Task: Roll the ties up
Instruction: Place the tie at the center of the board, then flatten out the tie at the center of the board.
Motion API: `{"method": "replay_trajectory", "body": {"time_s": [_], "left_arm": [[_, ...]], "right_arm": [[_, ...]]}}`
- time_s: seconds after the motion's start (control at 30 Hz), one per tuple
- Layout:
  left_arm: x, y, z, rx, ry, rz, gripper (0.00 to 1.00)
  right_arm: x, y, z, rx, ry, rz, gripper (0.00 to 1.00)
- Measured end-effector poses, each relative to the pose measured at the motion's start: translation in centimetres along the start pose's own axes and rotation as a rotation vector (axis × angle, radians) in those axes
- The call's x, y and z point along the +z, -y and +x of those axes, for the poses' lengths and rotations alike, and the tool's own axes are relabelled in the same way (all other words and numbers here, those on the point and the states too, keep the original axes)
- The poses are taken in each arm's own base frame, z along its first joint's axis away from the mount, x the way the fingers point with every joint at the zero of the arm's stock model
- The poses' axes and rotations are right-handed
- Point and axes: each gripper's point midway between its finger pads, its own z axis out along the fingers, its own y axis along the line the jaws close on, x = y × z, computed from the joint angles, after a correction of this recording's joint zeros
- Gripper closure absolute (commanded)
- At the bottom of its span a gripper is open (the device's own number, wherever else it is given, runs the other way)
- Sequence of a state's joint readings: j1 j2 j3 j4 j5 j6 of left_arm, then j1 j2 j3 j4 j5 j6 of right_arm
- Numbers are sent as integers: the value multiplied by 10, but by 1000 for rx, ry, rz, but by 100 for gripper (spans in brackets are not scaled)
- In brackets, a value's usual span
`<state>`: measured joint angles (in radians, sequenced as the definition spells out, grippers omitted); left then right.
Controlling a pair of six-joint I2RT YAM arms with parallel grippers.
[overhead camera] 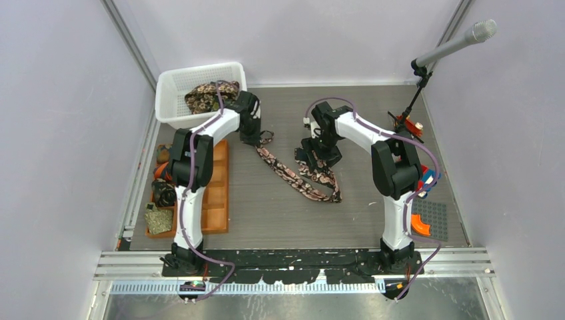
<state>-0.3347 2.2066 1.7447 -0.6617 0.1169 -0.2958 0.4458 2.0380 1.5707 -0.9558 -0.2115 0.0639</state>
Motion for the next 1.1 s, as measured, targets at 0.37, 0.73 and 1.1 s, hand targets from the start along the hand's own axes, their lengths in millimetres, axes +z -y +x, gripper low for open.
{"method": "replay_trajectory", "body": {"time_s": [0.37,0.73,1.1], "left_arm": [[-54,18,54,-170,-15,38,100],[-59,21,70,-224,-32,57,100],[-81,25,69,-233,14,84,100]], "right_arm": [[4,-8,6,-39,-18,-18,31],[26,-18,43,-119,-151,42,47],[26,-18,52,-140,-158,62,100]]}}
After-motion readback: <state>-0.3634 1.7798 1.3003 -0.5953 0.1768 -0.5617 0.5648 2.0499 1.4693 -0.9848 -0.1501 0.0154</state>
